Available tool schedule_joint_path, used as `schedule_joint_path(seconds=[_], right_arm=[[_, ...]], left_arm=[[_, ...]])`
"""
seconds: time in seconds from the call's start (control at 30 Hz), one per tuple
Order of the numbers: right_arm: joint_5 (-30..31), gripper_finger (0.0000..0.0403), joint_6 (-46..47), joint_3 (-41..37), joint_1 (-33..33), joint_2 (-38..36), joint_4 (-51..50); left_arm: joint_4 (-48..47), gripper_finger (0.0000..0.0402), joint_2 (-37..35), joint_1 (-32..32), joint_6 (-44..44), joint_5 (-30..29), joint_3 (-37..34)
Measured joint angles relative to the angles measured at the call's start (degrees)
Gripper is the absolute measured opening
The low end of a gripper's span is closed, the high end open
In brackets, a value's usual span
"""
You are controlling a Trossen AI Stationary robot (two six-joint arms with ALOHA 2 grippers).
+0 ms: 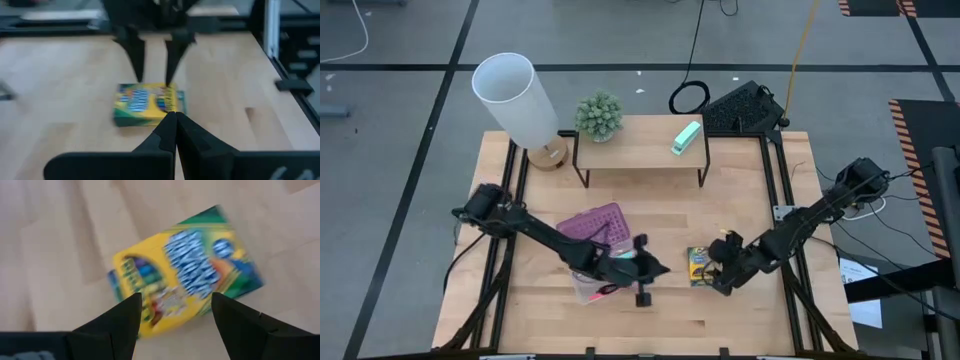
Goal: Pack school essentials
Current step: Put the yellow box into the transparent box
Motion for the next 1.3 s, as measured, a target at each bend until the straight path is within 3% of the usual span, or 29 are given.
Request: schedule_joint_path(seconds=[0.13, 0.33, 0.47, 0.7, 1.3], right_arm=[[0.1, 0.0233, -0.1, 0.0, 3.0, 0.0, -0.2], [2.8, 0.0233, -1.9, 0.0, 6.4, 0.0, -1.6], [3.4, 0.0233, -3.6, 0.0, 7.6, 0.0, -4.9], [3.3, 0.0233, -5.7, -2.7, 8.5, 0.0, -3.5], [4.1, 0.0233, -10.7, -16.3, 8.2, 0.1, 27.9]], left_arm=[[-6.4, 0.0008, 7.7, 1.1, 2.4, 3.8, 9.1], [-19.8, 0.0008, 18.6, 3.2, 2.6, 5.4, 24.6], [-27.3, 0.0008, 22.8, 4.7, 1.0, 5.5, 31.0], [-27.3, 0.0008, 24.9, 7.6, -0.6, 12.7, 32.1], [-26.1, 0.0008, 24.9, 14.3, 2.6, 12.3, 32.0]])
